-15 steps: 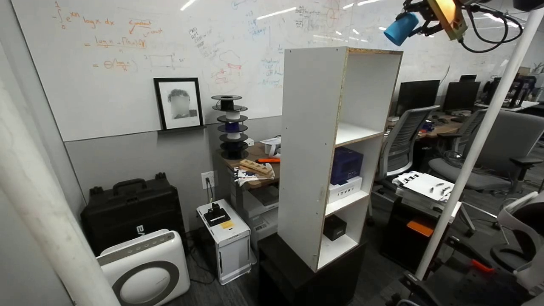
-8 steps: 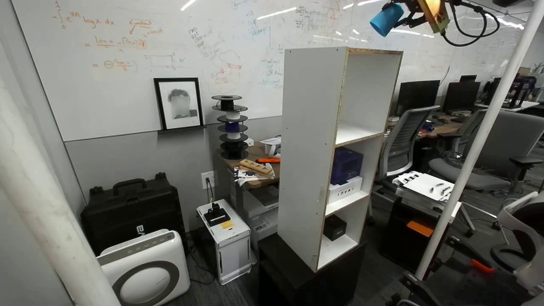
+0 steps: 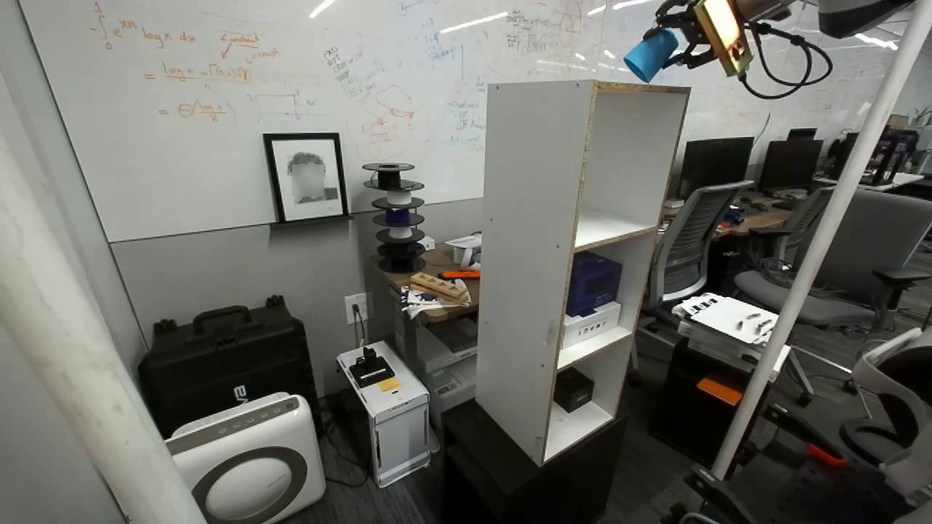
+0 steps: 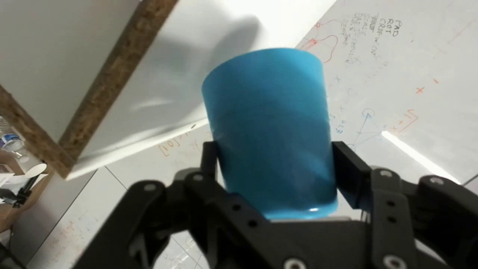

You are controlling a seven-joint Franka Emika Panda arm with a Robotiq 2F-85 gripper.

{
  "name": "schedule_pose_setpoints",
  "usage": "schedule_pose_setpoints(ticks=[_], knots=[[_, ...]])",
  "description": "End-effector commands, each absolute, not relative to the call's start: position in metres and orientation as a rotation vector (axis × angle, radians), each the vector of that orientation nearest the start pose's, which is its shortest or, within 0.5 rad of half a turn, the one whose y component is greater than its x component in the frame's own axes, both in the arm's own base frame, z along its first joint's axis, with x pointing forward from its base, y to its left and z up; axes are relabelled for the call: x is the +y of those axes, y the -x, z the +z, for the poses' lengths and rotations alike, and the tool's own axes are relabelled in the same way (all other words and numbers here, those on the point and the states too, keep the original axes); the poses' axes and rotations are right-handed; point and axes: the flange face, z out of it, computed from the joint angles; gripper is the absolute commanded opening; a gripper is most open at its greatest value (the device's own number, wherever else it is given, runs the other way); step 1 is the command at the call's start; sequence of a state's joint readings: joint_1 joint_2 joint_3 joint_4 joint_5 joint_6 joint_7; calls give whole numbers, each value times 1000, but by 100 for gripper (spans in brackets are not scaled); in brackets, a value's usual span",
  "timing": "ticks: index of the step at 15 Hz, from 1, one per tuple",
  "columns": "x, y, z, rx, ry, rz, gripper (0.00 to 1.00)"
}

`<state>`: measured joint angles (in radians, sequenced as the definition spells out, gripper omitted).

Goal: Put the blue cup on top of the shelf.

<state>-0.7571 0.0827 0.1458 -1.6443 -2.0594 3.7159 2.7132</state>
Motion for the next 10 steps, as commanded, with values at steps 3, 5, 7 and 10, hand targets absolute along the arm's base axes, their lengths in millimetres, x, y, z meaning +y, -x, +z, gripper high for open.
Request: schedule_pose_setpoints(ticks=[3,5,7,10], knots=[[-214,-511,590,995,2072,-1402,94],[-212,-513,587,995,2080,-1393,100],[-211,-514,584,995,2086,-1385,100],[-211,-514,582,998,2094,-1382,100]])
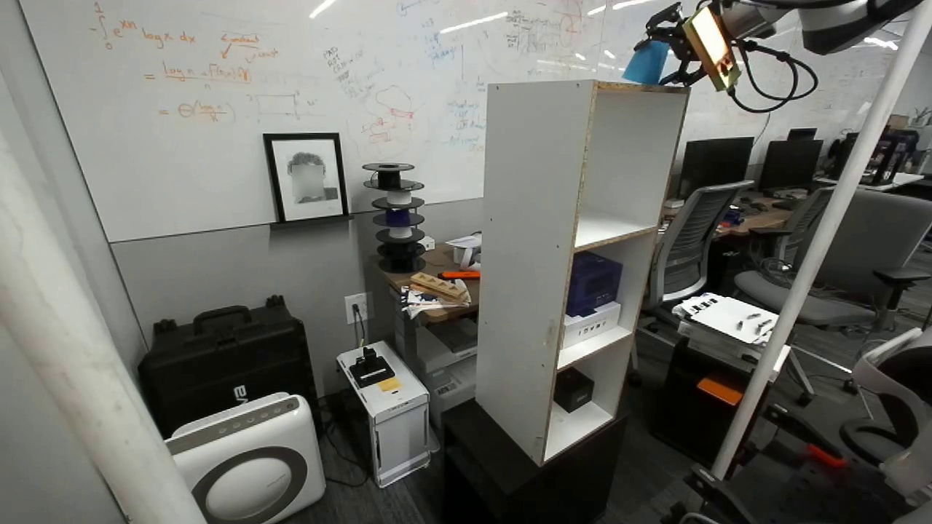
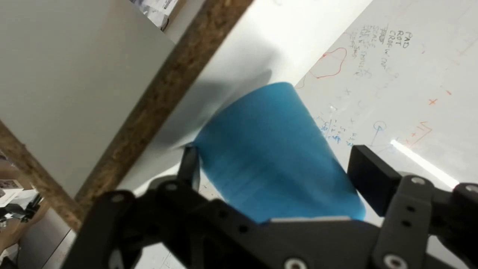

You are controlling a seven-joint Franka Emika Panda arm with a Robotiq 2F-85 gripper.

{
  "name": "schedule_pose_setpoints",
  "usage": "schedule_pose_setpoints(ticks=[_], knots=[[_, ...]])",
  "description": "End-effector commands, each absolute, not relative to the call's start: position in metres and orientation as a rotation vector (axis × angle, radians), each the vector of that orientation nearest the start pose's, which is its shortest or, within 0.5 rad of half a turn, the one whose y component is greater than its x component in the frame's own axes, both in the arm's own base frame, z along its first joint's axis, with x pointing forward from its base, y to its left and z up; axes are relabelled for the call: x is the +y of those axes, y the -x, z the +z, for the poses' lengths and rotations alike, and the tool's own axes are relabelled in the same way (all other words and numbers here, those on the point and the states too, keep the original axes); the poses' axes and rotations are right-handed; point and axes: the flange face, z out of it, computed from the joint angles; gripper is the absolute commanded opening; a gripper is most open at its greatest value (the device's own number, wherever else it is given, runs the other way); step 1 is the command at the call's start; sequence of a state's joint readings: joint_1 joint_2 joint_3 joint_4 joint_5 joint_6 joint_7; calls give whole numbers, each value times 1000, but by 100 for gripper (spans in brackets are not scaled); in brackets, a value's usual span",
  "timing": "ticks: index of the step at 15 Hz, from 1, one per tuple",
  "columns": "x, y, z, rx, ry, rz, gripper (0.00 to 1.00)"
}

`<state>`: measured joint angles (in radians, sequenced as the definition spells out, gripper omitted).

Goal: Put the blue cup on top of the shelf.

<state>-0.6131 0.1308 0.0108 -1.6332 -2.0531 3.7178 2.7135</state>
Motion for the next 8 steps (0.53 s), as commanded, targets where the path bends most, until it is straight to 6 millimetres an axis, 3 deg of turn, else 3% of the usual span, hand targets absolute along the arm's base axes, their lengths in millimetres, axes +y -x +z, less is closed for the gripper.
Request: schedule_pose_setpoints(ticks=[1,8], knots=[[-211,-513,583,996,2095,-1381,100],[-205,-495,591,939,2123,-1315,100]])
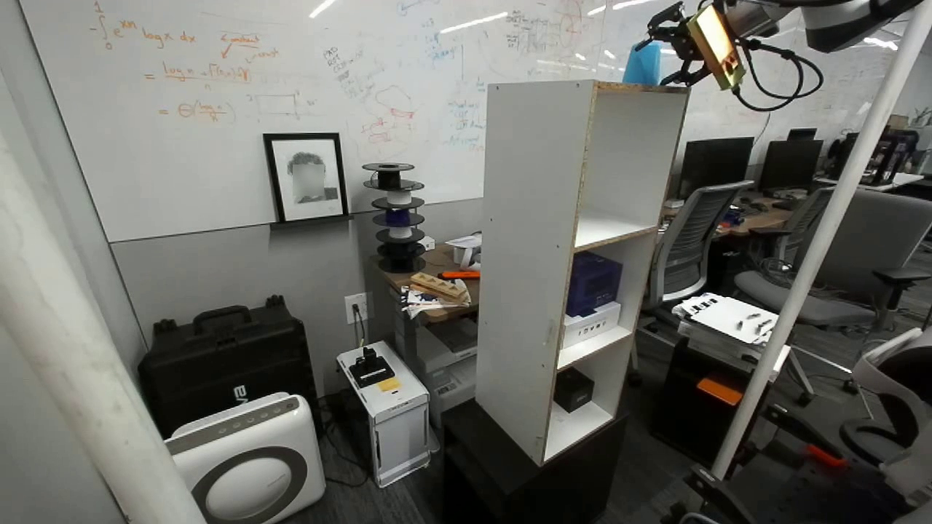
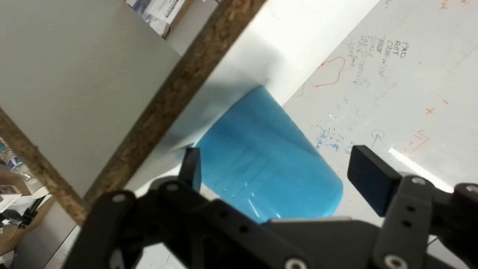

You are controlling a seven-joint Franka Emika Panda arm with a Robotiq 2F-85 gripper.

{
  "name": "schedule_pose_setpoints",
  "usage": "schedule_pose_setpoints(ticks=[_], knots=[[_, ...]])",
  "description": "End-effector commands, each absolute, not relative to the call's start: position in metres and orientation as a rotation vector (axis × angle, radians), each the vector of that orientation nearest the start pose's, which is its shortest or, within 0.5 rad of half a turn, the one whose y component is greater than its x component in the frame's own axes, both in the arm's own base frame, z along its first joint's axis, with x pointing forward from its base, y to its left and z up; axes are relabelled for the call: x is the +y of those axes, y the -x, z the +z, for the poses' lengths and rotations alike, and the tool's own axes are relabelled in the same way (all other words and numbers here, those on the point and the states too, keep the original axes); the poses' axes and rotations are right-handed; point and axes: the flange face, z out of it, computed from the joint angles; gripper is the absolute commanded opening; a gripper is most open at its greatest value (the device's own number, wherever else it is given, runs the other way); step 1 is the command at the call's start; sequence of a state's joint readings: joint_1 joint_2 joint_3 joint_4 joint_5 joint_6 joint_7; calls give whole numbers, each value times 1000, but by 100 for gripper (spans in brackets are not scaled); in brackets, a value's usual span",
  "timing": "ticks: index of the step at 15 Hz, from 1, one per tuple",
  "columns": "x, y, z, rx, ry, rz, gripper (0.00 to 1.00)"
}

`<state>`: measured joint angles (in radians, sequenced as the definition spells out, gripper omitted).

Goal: Put the blue cup on top of the shelf.

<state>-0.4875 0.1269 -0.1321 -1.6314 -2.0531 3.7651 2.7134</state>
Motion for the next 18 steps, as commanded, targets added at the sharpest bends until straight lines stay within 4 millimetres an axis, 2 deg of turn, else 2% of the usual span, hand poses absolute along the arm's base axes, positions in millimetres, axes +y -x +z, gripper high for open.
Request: schedule_pose_setpoints(ticks=[1,3,5,7,9,15,16,18], knots=[[-204,-478,599,913,2128,-1278,100],[-195,-453,602,845,2157,-1175,100],[-181,-435,598,772,2213,-1070,100],[-171,-403,593,718,2279,-974,100],[-166,-374,571,703,2360,-860,100],[-184,-304,490,775,2594,-471,100],[-187,-328,500,734,2570,-570,100],[-191,-323,489,755,2558,-550,100]])
